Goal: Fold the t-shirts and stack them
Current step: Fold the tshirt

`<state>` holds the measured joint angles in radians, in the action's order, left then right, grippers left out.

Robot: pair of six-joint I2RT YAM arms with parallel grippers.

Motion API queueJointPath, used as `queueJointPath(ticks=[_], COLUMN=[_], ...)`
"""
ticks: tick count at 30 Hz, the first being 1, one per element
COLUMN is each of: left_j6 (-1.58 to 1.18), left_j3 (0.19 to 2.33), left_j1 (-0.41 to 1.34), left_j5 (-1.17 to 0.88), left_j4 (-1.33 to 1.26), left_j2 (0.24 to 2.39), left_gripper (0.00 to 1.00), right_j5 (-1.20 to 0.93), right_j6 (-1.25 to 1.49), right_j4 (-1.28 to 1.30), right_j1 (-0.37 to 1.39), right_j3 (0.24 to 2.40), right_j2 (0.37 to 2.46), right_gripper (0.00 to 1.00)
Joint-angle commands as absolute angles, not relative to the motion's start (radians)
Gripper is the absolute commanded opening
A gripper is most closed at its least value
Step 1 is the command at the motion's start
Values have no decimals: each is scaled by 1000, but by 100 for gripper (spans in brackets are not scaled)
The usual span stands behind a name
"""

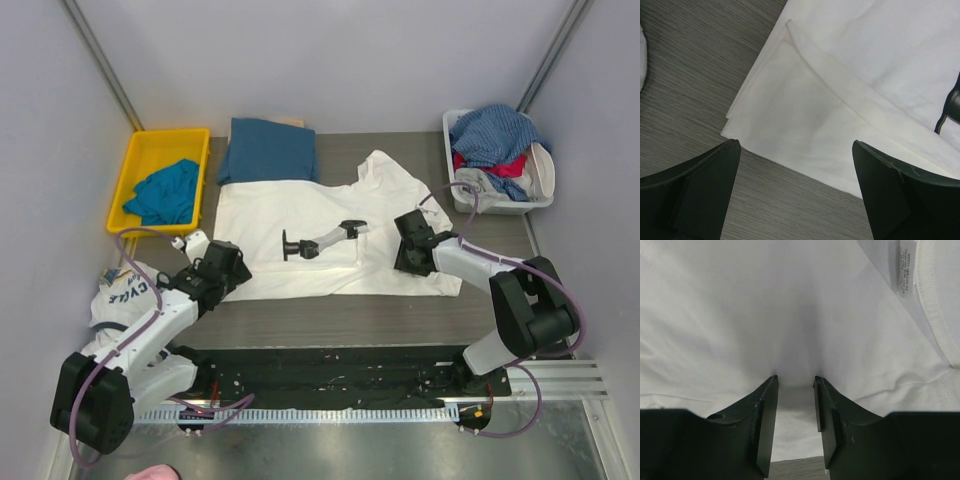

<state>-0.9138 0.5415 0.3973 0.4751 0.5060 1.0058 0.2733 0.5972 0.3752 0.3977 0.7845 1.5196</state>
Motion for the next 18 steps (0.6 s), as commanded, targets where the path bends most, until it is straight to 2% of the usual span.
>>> queueJointPath(ticks=[1,18], left_j6=[-907,-910], left_j3=[538,494], left_j1=[399,399], left_j5=[482,430], left_j4=[477,379], left_j2=[1017,1089], left_gripper=[100,99], right_j5=[368,373], right_j6=[629,667], right_j4=[528,571], right_j1=[396,396], right_j3=[741,741], right_j2=[1508,1502], right_gripper=[43,41])
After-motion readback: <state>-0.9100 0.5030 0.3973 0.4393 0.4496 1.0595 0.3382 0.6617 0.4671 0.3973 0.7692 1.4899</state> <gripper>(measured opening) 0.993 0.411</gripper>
